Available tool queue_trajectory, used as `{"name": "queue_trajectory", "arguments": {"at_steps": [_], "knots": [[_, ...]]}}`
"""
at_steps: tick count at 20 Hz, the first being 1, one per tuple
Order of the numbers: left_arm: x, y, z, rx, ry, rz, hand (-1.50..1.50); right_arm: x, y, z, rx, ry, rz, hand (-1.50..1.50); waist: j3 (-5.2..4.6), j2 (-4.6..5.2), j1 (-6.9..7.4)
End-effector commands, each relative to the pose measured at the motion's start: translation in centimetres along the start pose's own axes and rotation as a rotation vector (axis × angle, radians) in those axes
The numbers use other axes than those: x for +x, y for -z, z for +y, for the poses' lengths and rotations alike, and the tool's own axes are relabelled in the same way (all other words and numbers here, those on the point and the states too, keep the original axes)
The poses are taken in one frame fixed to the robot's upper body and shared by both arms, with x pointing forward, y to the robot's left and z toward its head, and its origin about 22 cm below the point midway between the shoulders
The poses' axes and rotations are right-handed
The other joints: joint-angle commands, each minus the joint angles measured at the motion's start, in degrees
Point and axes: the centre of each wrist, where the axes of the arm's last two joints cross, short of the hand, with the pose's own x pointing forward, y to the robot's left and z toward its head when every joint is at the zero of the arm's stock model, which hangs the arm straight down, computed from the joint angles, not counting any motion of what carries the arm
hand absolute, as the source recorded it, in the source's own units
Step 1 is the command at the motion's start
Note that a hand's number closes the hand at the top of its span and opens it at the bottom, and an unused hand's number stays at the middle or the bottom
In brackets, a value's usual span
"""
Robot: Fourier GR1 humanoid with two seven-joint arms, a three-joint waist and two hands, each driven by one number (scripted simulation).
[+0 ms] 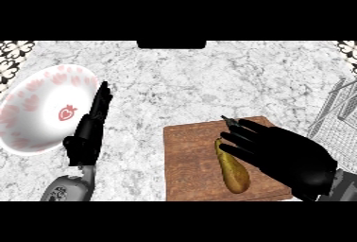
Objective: Pick the pear from the cutting board and place it in the tiered basket
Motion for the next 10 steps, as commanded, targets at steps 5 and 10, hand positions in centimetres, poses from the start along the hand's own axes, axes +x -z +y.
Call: {"name": "queue_trajectory", "arguments": {"at_steps": [5,10], "knots": [[-1.0,1.5,0.1,0.01,0.007,-0.013,0.0,-1.6,-0.7,-0.4,-0.001,0.02,-0.054,-1.5,-0.02,0.02,-0.22],[-1.4,0.0,0.2,0.0,0.008,0.003,0.0,0.4,0.5,1.1,0.015,0.025,-0.057,-1.5,-0.02,-0.03,-0.21]]}}
